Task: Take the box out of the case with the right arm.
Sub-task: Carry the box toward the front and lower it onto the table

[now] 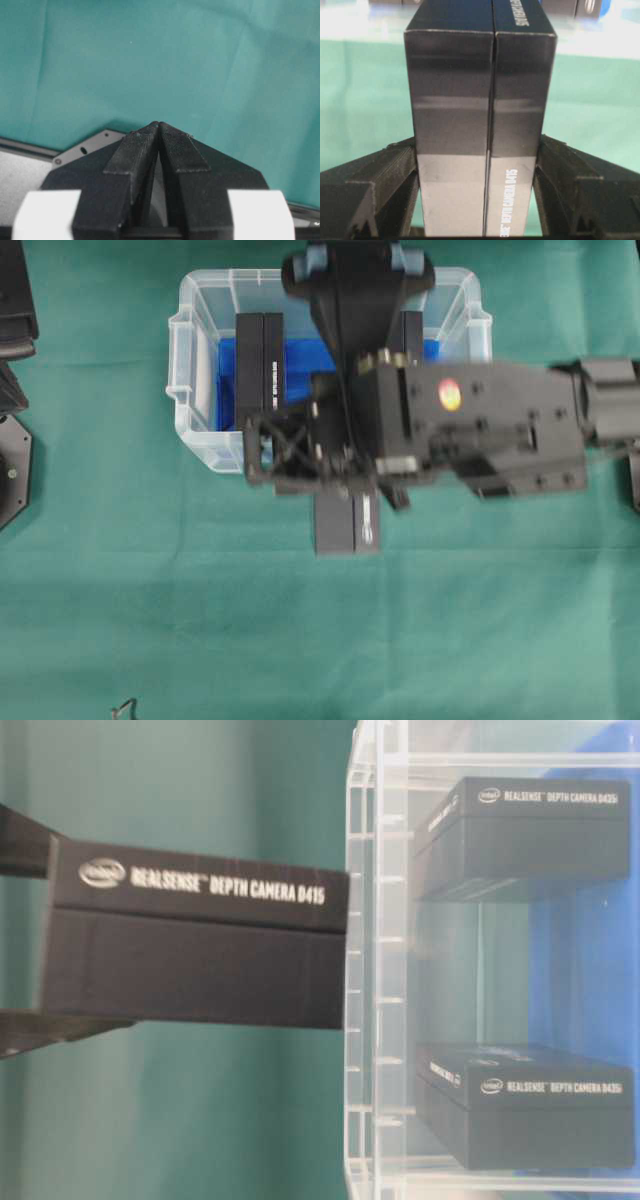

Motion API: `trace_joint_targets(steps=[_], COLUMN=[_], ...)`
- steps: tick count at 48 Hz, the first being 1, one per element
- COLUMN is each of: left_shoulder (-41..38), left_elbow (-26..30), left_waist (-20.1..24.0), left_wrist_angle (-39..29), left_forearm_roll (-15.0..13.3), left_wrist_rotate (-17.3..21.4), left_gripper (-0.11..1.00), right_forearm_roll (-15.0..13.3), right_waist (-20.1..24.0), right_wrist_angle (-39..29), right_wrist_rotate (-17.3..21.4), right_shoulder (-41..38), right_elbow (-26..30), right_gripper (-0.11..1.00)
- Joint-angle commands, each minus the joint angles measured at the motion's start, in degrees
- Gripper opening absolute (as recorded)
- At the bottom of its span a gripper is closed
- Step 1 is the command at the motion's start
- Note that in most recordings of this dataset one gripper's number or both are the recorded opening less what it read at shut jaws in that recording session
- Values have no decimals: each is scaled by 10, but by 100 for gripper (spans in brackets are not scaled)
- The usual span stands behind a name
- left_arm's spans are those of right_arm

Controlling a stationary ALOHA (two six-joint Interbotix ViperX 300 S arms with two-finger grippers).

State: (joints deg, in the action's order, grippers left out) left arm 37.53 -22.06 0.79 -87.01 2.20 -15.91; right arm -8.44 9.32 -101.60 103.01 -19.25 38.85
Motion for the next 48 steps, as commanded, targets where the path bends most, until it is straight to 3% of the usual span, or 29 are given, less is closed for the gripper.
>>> trace_joint_targets(steps=[1,13,48], left_shoulder=[3,4,4], left_elbow=[11,11,11], left_waist=[2,2,2], left_wrist_angle=[0,-1,-1], left_forearm_roll=[-1,-1,-1], left_wrist_rotate=[0,0,-3], left_gripper=[11,11,11], right_forearm_roll=[-3,-3,-1], right_waist=[27,74,78], right_wrist_angle=[2,7,3], right_wrist_rotate=[18,61,64], right_shoulder=[25,25,-9], right_elbow=[16,17,-11], right_gripper=[70,70,70])
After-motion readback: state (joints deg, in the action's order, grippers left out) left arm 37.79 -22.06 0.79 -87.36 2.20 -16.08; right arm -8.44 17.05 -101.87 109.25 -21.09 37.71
